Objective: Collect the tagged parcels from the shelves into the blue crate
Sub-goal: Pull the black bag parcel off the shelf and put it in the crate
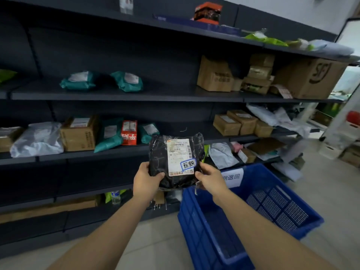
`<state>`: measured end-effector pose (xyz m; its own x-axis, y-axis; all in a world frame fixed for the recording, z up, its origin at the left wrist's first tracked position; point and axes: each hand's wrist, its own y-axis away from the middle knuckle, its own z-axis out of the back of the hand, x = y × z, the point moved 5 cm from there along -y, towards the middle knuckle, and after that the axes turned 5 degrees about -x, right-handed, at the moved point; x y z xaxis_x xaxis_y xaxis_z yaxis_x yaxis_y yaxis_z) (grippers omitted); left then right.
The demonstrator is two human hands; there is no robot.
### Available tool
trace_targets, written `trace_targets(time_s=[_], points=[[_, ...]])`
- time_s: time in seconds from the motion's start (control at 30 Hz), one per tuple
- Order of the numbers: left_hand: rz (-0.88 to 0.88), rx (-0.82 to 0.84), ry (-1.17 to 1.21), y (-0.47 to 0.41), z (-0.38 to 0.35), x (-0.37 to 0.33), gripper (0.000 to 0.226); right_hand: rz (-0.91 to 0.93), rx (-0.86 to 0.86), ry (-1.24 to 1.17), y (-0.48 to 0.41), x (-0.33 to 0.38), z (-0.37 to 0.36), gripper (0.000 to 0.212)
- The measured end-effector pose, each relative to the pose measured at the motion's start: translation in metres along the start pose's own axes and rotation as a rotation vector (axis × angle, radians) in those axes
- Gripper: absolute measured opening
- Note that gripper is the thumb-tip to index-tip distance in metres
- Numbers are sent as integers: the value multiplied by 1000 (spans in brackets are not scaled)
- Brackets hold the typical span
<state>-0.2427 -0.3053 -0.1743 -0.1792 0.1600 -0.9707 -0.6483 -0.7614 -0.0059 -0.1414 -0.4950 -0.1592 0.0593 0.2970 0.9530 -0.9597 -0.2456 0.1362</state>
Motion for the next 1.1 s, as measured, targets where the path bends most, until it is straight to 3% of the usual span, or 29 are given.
trace_targets(time_s=[0.47,0.67,0.87,1.1], points=[[153,87,-77,55,-223,40,43,-93,-15,73,-78,-114,173,42],[203,117,-149,32,-297,58,43,-170,4,103,-142,-163,201,41],[276,134,-207,-5,-366,94,29,-229,60,168,-218,-205,214,40],[372,157,-295,-36,-430,136,34,-319,127,207,-284,-247,228,38]])
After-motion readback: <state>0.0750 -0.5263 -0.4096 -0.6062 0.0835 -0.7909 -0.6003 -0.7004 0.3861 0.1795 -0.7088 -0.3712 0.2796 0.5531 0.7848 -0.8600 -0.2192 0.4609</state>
